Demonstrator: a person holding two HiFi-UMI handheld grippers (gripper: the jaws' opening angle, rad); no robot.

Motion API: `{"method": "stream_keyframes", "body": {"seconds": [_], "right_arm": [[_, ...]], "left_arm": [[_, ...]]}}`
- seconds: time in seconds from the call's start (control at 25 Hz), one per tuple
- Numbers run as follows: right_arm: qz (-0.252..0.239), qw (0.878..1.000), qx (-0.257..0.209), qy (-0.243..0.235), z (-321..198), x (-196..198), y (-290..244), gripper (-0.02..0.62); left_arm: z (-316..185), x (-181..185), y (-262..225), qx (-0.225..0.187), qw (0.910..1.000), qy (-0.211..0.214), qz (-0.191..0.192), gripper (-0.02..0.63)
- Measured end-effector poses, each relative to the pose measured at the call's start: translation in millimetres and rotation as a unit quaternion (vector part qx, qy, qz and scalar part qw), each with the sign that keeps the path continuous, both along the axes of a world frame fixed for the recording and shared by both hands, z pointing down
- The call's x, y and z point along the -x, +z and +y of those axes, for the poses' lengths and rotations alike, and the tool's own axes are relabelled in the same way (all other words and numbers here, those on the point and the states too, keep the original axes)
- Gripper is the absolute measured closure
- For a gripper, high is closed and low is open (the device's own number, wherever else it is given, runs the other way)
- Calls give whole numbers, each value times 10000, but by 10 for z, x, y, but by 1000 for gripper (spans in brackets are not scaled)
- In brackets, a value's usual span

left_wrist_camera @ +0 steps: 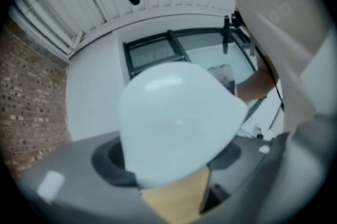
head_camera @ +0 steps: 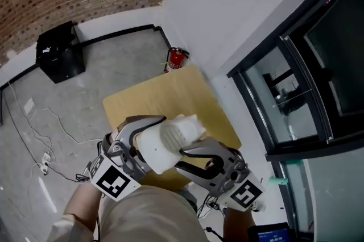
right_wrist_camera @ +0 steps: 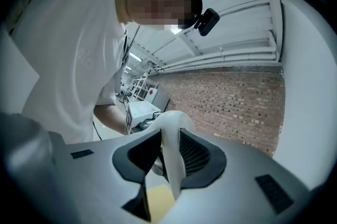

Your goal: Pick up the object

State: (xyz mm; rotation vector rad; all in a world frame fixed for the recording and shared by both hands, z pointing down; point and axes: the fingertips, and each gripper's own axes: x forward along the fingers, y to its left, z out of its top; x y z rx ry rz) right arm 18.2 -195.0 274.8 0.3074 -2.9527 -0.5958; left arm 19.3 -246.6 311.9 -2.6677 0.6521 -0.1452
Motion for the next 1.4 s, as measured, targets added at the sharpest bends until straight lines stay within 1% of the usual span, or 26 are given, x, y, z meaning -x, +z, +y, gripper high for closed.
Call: {"method": "stream_keyframes", "body": {"seconds": [0.16, 0.32, 0.48, 0.6, 0.8, 1.12, 1.4], "right_arm": [[47, 9998, -118, 163, -119, 118, -143, 503], [265, 9988, -320, 258, -202, 52, -335, 503], [388, 9971, -556, 356, -255, -22, -383, 503], [457, 9963, -583, 441, -276, -63, -368, 503], [556, 9957, -504, 539, -294, -137, -243, 503], [614, 9958, -459, 509, -288, -139, -205, 503], [645, 9952, -489, 548, -287, -146, -226, 503]], "left_arm": [[-101, 76, -93, -35, 9997, -1, 231, 265], [-212, -90, -157, -59, 9992, 11, 398, 265], [-270, -162, -192, -32, 9991, 121, 415, 265], [-300, -190, -200, -5, 9988, 163, 460, 265], [-314, -227, -177, -5, 9989, 221, 414, 265], [-311, -229, -159, 58, 9987, 235, 453, 265], [-311, -235, -182, 19, 9988, 248, 423, 265]]}}
